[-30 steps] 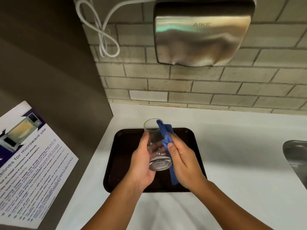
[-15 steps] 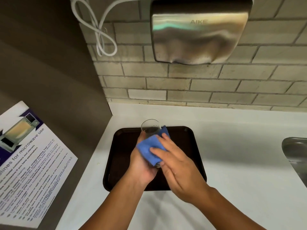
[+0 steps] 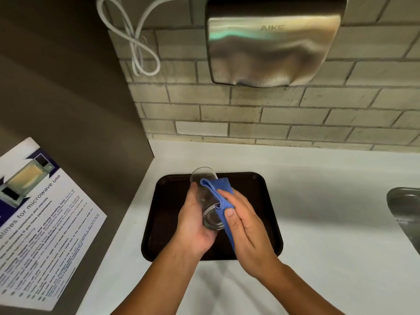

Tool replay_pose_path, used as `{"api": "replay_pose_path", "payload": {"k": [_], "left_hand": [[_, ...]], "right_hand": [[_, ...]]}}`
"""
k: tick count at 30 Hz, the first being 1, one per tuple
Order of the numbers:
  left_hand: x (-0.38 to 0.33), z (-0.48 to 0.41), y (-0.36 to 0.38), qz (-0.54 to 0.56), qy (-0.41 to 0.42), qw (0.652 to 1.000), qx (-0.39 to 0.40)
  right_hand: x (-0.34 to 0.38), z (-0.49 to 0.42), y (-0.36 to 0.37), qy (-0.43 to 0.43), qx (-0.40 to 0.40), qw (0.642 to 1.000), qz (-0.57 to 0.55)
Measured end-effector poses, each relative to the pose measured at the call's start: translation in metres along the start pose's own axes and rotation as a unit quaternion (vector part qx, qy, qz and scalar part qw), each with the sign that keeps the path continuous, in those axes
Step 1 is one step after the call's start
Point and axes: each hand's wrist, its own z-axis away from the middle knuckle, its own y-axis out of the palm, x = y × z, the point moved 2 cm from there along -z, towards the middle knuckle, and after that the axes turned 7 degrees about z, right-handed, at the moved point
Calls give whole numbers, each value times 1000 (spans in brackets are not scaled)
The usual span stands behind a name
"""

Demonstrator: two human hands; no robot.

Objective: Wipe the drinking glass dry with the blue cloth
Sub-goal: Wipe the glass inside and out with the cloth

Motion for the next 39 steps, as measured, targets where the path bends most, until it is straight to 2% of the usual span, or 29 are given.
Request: {"api": "replay_pose_path", "payload": {"k": [3, 5, 9, 14, 17, 18, 21, 23, 26, 30, 36, 39], "left_hand": [[-6, 4, -1, -4, -1, 1000, -6], [-7, 4, -2, -21, 21, 1000, -10], [-10, 5, 5, -72, 70, 994, -35], [-7, 12, 10, -146, 83, 986, -18], [-2, 17, 15, -149, 89, 985, -13], [-2, 18, 15, -142, 94, 985, -15], [-7, 16, 10, -144, 99, 984, -14], [-9, 17, 8, -165, 101, 981, -7], [-8, 19, 8, -198, 117, 973, 6], [-4, 19, 8, -246, 164, 955, 17], [-8, 16, 5, -256, 204, 945, 14], [-4, 14, 3, -265, 192, 945, 17]], "right_hand": [[0, 8, 11, 9, 19, 1000, 15], [-4, 4, 9, 27, 26, 999, -16], [-11, -15, -3, 128, 48, 979, -151], [-15, -37, -10, 257, 31, 940, -223], [-17, -45, -10, 328, 9, 911, -248], [-15, -45, -9, 324, 7, 913, -249], [-4, -41, -8, 234, -4, 957, -172], [2, -39, -5, 190, 8, 973, -134], [-1, -46, -7, 202, -14, 966, -161], [-15, -54, -11, 271, -39, 937, -217], [-16, -49, -2, 234, -35, 952, -194], [-23, -51, -7, 304, -40, 924, -227]]}}
